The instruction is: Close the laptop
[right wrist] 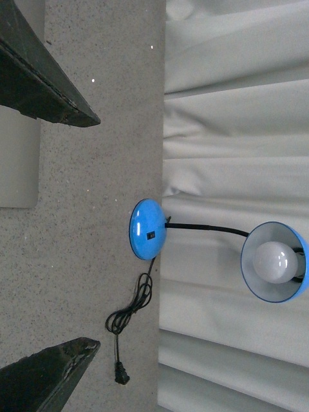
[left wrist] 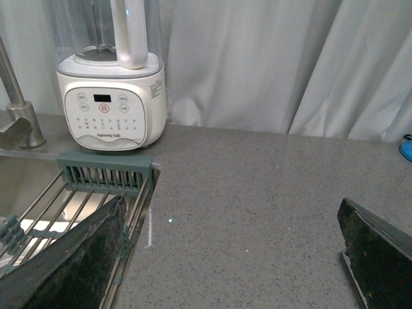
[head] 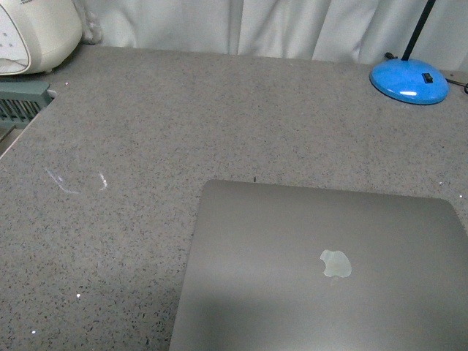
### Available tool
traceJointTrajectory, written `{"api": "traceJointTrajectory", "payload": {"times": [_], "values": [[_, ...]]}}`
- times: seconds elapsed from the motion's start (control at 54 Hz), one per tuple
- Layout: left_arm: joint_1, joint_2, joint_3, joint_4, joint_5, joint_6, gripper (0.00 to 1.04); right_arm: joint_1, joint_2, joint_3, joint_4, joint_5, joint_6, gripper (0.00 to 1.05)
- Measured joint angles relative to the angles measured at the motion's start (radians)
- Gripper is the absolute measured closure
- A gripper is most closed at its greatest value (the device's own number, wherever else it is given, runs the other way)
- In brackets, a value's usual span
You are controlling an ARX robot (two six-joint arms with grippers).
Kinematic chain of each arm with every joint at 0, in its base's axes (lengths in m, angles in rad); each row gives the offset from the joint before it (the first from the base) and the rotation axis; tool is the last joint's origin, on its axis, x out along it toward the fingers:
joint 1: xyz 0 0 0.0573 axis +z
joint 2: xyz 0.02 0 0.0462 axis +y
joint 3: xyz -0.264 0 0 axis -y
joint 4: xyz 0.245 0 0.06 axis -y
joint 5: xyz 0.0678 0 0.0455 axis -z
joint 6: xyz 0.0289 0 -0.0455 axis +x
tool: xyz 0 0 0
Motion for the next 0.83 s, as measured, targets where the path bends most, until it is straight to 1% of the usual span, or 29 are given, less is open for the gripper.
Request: {"api": "traceJointTrajectory", "payload": {"times": [0.833], "values": [[0.000,0.000,0.000,0.000,0.000,0.000,0.06,0.000,0.000,0.000,0.000,0.000,0.000,0.09]]}}
